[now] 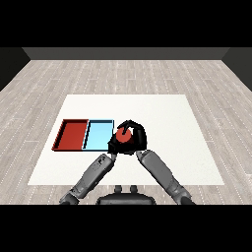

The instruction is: Pick the red can and put it in the red box

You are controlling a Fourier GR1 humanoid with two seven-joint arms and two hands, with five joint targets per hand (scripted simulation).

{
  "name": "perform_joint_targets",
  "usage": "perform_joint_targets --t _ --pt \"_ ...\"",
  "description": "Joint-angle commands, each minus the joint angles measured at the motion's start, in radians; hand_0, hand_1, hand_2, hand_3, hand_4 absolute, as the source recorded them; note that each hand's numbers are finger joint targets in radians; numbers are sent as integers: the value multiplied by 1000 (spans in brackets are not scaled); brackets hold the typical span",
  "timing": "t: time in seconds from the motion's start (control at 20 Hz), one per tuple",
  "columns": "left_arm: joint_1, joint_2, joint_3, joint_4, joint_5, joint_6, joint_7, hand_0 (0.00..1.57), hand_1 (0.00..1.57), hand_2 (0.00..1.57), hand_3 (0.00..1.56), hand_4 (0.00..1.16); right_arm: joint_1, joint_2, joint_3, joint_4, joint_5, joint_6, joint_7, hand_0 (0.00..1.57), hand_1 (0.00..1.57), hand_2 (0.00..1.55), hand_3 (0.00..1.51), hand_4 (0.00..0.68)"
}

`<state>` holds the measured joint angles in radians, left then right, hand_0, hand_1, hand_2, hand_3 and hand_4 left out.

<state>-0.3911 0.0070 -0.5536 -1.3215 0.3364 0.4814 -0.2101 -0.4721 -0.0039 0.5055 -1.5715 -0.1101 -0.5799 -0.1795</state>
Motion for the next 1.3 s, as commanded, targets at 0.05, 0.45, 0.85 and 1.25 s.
perform_joint_targets --t 0.05,0.45,0.85,1.25 --pt "-39 -7 47 36 22 -19 2 1571 1571 1571 1495 1131 24 4 24 -19 9 3 2 1571 1571 1465 1399 637" --pt "-18 -7 6 10 1 49 -30 1571 1571 1571 1499 1127 6 -21 21 2 101 47 129 0 0 0 0 0" --pt "-45 11 66 -1 -43 17 9 1571 1571 1571 1502 1131 -2 4 -23 7 114 32 114 0 0 0 0 0" --pt "6 -7 11 -52 -56 60 14 1571 1571 1571 1494 1139 60 -5 -91 -2 121 82 89 0 0 0 0 0"
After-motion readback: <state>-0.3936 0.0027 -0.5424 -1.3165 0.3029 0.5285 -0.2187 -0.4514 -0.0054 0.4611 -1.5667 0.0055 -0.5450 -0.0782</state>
